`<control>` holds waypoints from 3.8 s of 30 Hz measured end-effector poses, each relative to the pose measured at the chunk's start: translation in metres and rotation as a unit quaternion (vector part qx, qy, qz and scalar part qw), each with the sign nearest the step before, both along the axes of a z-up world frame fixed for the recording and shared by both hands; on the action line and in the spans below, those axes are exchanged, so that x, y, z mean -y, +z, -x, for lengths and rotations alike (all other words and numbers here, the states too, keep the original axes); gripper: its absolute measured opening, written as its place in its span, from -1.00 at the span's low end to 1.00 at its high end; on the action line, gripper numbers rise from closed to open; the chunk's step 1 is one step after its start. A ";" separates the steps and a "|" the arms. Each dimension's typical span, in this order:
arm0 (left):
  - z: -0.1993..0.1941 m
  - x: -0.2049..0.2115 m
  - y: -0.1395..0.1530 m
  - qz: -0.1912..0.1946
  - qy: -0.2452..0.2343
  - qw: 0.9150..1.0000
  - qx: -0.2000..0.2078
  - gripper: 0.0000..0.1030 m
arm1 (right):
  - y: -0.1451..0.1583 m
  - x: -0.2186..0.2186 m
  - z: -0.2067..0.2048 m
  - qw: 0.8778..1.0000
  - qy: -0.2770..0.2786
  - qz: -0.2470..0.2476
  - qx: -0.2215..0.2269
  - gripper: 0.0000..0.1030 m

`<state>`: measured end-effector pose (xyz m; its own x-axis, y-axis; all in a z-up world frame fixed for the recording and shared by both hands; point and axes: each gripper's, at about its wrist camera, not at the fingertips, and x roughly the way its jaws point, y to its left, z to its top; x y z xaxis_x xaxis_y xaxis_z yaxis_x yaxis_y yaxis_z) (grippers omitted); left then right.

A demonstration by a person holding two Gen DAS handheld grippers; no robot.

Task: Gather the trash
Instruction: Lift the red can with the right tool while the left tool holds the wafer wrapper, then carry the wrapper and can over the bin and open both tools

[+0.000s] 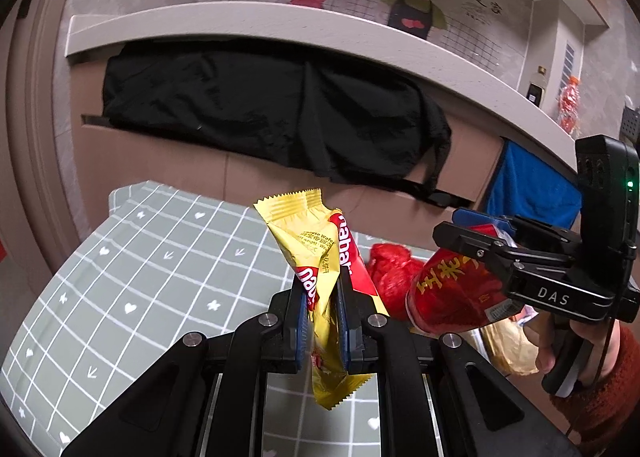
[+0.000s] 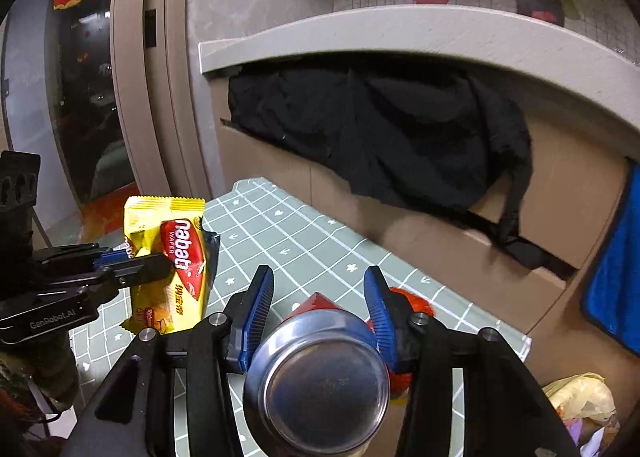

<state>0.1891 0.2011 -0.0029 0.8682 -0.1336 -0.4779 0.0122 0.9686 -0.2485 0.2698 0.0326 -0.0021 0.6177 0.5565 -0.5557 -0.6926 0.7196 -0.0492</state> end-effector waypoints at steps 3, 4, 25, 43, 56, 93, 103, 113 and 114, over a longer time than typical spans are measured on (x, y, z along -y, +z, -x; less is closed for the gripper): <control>-0.006 0.012 0.009 -0.010 -0.009 1.000 0.008 -0.75 | 0.005 0.008 0.000 1.000 -0.004 -0.007 0.008 -0.16; -0.008 0.017 0.013 -0.014 -0.013 1.000 0.012 -0.75 | 0.010 0.017 -0.001 1.000 -0.009 -0.013 0.010 -0.16; 0.010 -0.032 -0.040 0.033 0.033 0.999 -0.026 -0.75 | -0.062 0.040 0.024 0.995 0.018 -0.009 -0.099 -0.23; 0.027 -0.025 -0.044 0.052 0.024 0.998 -0.020 -0.75 | -0.122 0.059 -0.005 0.965 -0.030 -0.067 -0.252 0.01; 0.038 0.017 -0.011 0.018 0.001 1.000 0.011 -0.75 | -0.042 0.064 0.036 0.997 -0.009 -0.019 -0.079 -0.24; 0.020 0.086 0.025 -0.011 -0.064 0.996 0.055 -0.75 | 0.006 0.133 0.040 0.997 -0.040 -0.064 -0.033 -0.46; -0.017 0.129 0.019 -0.024 -0.093 0.995 0.032 -0.75 | 0.008 0.167 0.019 0.993 -0.050 -0.103 -0.024 -0.47; -0.038 0.228 0.042 -0.033 -0.174 0.982 0.059 -0.75 | 0.058 0.260 0.039 0.984 -0.137 -0.097 0.065 -0.47; -0.040 0.237 0.043 -0.034 -0.181 0.981 0.060 -0.75 | 0.061 0.269 0.041 0.982 -0.148 -0.097 0.068 -0.47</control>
<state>0.2288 -0.0360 0.0406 0.8200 -0.4155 -0.3937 0.3839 0.9094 -0.1600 0.2293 -0.2365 0.0585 0.8289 0.4291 -0.3588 -0.4489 0.8931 0.0312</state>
